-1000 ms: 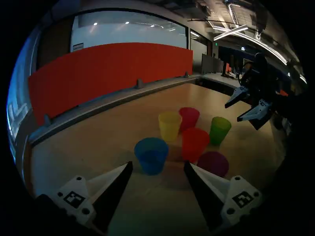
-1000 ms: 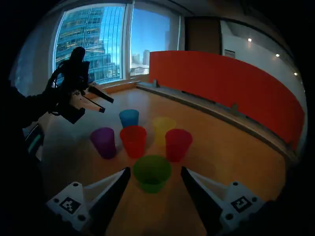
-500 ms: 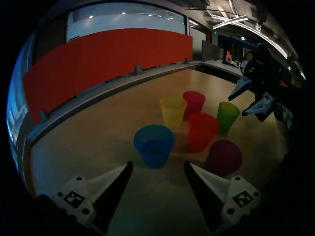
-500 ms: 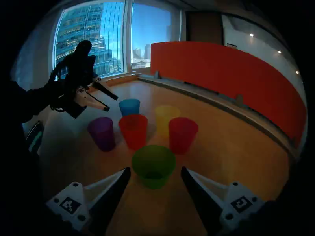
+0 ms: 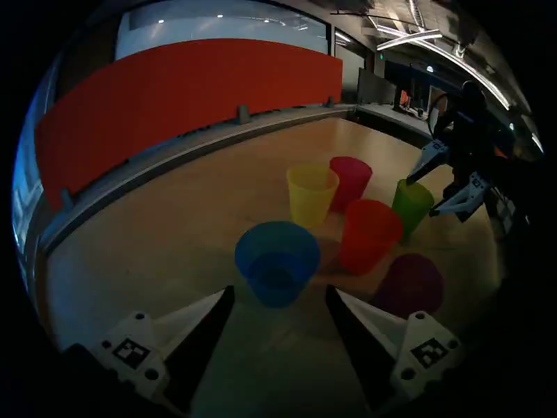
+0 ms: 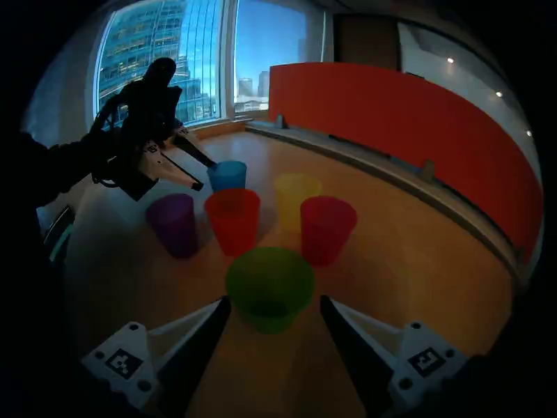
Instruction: Pour water
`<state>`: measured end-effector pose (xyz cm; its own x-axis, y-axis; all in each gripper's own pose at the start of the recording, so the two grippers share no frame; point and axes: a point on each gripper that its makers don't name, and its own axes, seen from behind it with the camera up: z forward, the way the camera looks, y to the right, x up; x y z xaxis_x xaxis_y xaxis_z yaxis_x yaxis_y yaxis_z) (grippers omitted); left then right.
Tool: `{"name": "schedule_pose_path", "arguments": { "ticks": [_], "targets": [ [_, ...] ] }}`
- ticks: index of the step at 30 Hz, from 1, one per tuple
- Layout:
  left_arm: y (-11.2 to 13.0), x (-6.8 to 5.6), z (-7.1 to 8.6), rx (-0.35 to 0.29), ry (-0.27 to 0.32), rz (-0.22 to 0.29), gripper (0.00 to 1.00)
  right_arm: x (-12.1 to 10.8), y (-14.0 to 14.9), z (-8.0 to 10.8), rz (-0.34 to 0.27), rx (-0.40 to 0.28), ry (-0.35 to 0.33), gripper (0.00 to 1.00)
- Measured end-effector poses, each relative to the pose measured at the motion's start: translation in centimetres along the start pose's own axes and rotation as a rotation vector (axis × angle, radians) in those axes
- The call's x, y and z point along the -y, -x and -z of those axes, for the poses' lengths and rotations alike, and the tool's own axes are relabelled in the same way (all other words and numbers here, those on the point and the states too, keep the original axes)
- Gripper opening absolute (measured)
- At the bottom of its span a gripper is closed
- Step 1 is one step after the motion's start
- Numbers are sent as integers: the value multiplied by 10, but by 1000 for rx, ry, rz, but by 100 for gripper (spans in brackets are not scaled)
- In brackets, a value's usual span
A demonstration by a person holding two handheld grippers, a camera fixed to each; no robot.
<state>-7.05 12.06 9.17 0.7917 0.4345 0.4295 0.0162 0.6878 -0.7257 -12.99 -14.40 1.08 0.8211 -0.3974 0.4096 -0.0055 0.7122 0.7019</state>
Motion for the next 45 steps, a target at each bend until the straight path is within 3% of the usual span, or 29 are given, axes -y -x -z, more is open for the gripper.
{"name": "schedule_pose_path", "arguments": {
  "ticks": [18,32,38,45],
  "targets": [
    [-13,3,-27,1,34,-3,97,-2,-3,-20,-2,13,-19,99],
    [-19,-1,-34,-13,38,-8,97,-3,-6,-21,4,11,-20,99],
    [-20,0,-34,-19,32,3,89,-1,-7,-20,9,11,-20,99],
    [-21,0,-34,-24,30,-3,88,-2,-5,-22,7,14,-18,99]
  ]
}}
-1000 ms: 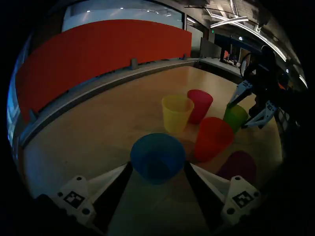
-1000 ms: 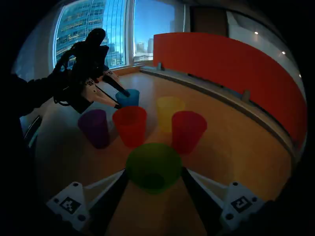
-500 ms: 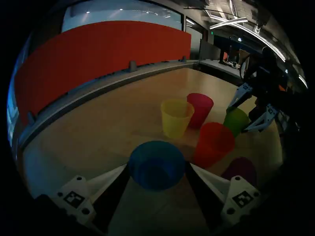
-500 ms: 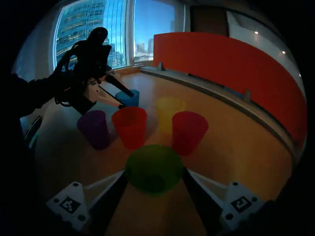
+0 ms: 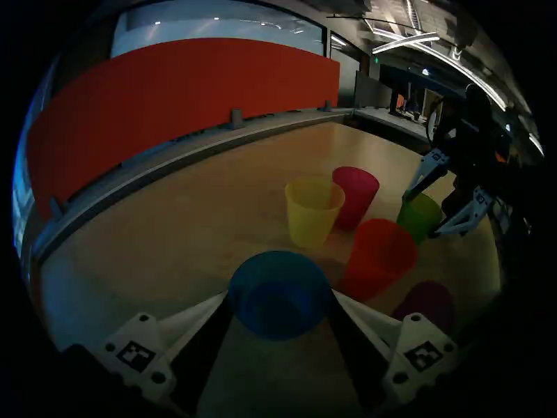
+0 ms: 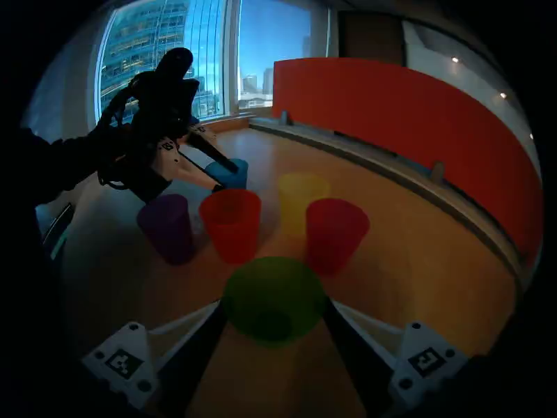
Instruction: Pour water
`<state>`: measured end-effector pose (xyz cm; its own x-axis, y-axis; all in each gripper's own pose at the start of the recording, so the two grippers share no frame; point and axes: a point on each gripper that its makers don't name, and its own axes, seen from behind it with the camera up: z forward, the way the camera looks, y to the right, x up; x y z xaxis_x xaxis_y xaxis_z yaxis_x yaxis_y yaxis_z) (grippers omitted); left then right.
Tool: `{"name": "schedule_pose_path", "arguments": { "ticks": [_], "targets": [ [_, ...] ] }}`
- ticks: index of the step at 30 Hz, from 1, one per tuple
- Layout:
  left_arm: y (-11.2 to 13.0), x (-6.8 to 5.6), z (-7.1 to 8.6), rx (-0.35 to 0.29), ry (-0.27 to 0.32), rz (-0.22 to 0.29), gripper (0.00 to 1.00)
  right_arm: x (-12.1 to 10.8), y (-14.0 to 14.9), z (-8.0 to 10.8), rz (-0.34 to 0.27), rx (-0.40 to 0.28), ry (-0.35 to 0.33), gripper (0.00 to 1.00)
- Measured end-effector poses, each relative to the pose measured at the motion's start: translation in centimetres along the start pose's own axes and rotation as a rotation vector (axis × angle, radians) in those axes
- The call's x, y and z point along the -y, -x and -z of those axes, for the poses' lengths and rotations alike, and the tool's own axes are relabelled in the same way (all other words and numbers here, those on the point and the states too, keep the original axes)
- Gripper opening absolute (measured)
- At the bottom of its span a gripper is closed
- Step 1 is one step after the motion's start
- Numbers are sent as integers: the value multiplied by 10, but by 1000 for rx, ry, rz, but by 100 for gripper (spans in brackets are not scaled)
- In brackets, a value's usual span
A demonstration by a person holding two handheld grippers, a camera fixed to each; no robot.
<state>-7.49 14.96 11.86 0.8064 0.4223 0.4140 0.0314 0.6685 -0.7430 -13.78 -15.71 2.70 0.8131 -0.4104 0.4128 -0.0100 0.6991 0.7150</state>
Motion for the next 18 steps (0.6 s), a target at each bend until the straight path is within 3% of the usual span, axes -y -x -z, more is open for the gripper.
{"name": "schedule_pose_path", "arguments": {
  "ticks": [8,18],
  "targets": [
    [0,0,0,-1,4,5,88,0,0,-3,8,-1,4,92],
    [0,-3,1,3,6,3,88,6,-10,2,-7,-36,-9,91]
  ]
}}
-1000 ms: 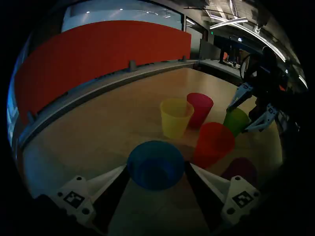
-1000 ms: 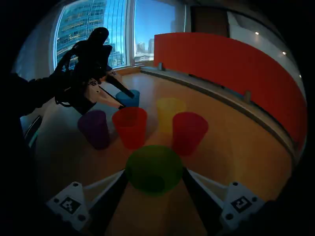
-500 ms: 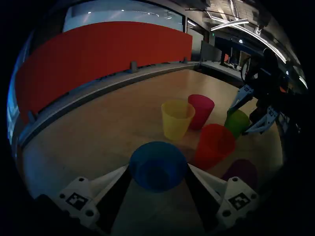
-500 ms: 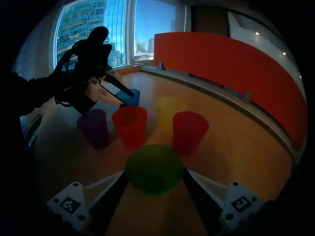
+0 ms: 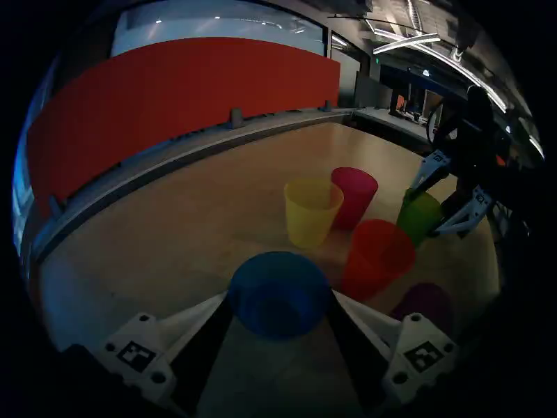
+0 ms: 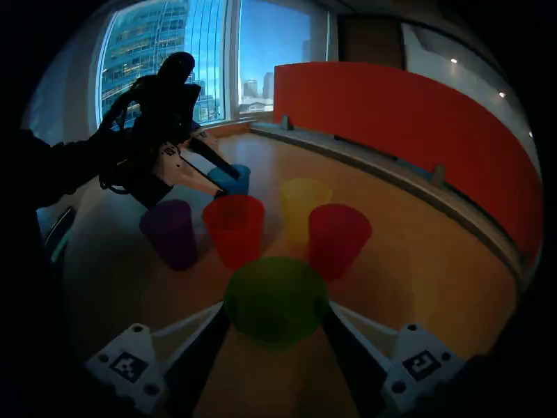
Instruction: Pour water
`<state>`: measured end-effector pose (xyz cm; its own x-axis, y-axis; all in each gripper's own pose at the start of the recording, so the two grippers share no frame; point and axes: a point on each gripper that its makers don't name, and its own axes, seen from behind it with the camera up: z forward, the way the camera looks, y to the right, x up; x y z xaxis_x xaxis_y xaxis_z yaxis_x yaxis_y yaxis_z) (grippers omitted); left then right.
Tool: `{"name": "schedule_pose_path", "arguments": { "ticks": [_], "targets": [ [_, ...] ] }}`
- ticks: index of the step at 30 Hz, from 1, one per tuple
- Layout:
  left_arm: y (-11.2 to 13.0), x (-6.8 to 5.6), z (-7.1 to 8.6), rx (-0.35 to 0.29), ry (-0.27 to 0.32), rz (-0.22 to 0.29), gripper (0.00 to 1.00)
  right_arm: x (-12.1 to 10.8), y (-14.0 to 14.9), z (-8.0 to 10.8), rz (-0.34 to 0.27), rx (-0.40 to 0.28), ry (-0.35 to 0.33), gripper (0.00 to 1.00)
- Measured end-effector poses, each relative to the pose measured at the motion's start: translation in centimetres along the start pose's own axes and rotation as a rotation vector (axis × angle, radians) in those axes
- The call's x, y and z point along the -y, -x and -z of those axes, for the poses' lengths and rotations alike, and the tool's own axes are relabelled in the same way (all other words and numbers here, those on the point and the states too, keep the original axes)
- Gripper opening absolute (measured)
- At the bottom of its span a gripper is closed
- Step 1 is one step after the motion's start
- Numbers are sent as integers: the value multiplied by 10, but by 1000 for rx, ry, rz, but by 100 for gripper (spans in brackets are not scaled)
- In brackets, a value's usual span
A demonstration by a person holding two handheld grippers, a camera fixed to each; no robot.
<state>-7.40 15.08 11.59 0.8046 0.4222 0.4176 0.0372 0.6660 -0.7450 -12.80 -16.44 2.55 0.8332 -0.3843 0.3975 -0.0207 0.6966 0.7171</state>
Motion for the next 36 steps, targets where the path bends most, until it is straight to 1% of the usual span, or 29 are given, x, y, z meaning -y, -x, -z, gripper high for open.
{"name": "schedule_pose_path", "arguments": {
  "ticks": [6,12,18,24,29,33,36],
  "targets": [
    [-8,-11,9,-19,8,-21,88,1,-10,9,9,-18,10,91],
    [-20,-18,25,-51,-1,-23,88,5,-21,20,24,-43,21,91],
    [-37,-20,50,-113,-26,-14,88,9,-36,33,22,-82,34,91],
    [-56,-22,76,-196,-42,7,88,12,-55,48,15,-135,49,91],
    [-66,-26,96,-251,-53,17,88,17,-68,58,15,-179,61,91],
    [-72,-31,112,-285,-60,21,88,24,-82,66,15,-220,66,91],
    [-77,-38,124,-312,-59,22,88,28,-93,72,12,-255,64,91]
  ]
}}
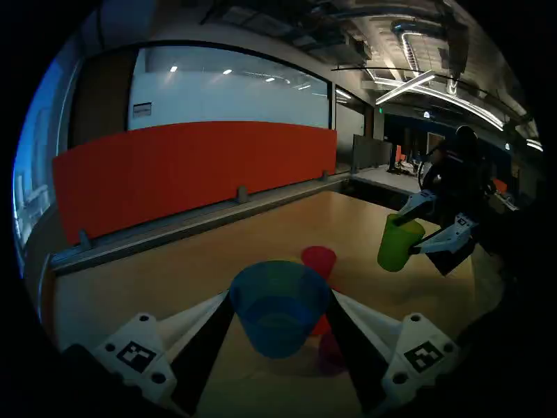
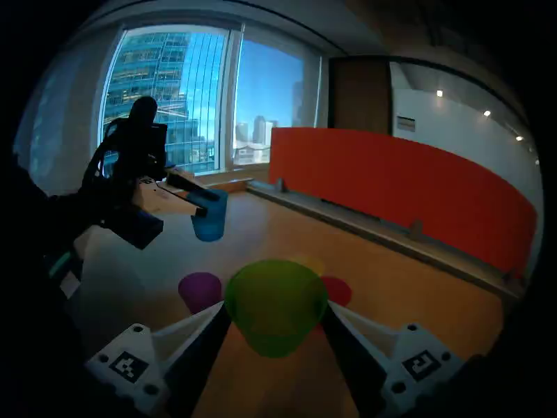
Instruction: Pour water
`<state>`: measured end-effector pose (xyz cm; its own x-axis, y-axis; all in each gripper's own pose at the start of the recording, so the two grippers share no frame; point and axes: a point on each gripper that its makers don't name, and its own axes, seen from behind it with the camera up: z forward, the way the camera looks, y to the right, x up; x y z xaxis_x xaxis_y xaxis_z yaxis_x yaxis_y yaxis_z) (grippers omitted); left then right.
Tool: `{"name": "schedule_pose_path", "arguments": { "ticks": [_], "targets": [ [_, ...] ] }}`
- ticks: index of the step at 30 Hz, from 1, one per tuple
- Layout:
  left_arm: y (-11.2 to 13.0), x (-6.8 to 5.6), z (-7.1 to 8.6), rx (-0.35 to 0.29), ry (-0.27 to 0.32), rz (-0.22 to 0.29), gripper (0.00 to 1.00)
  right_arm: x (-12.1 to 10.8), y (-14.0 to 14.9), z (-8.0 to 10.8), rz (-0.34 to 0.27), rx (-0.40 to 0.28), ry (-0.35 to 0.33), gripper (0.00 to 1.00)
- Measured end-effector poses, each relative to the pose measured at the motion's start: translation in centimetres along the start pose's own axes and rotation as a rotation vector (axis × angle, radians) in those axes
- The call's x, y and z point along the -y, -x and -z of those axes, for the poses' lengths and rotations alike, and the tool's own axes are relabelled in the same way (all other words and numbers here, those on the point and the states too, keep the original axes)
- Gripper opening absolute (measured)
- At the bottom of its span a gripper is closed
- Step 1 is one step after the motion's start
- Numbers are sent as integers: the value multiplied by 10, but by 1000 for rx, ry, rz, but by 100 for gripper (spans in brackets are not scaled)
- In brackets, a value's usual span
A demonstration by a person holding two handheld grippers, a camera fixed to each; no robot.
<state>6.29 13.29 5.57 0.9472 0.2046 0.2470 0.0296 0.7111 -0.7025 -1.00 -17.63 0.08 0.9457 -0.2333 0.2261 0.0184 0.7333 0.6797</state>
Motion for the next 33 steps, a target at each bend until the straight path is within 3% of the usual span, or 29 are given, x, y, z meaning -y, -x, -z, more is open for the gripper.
{"name": "schedule_pose_path", "arguments": {
  "ticks": [16,33],
  "targets": [
    [-23,-20,33,-86,-3,0,88,13,-36,14,23,-86,9,91],
    [-34,-25,43,-154,-25,2,88,15,-56,14,41,-168,24,91]
  ]
}}
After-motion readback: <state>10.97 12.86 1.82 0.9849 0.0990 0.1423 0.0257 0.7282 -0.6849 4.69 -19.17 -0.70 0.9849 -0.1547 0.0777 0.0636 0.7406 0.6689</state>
